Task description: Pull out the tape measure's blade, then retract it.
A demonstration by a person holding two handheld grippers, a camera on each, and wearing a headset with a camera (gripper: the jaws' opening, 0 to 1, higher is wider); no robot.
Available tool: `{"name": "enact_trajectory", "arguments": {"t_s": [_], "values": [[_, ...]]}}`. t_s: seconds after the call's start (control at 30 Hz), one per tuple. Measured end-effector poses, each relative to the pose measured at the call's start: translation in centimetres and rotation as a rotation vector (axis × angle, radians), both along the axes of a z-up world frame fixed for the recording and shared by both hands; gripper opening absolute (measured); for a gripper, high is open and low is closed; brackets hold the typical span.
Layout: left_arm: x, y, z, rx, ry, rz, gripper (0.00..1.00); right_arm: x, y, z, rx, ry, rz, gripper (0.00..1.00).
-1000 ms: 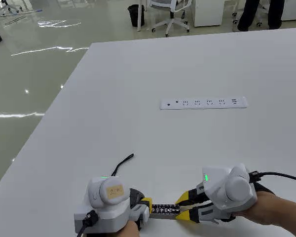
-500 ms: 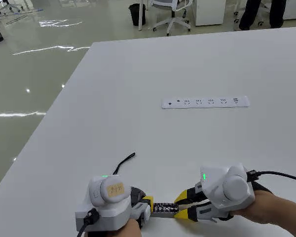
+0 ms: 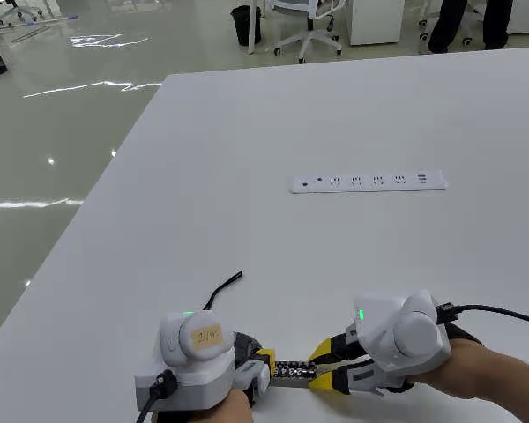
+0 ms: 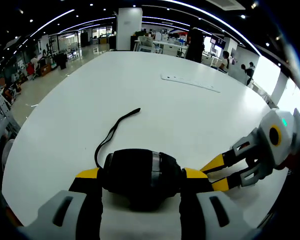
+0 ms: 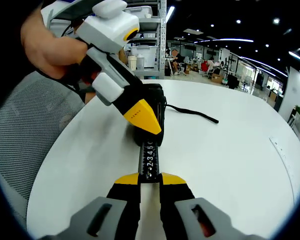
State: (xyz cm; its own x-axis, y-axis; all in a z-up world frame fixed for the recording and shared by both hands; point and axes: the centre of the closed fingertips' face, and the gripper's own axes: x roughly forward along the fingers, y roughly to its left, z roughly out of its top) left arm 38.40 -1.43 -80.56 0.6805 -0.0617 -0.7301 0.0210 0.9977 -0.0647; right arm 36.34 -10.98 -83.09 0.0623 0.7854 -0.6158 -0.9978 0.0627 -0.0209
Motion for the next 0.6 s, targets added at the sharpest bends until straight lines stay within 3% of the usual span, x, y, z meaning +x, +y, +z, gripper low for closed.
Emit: {"name": "enact_trajectory", "arguments": {"t_s": [0.6], "values": [[-0.05, 0.03, 0.04, -0.005, 0.002, -0.003, 0.58, -0.04, 0.49, 0.04, 0.002, 0.000, 0.000, 0.13]]}}
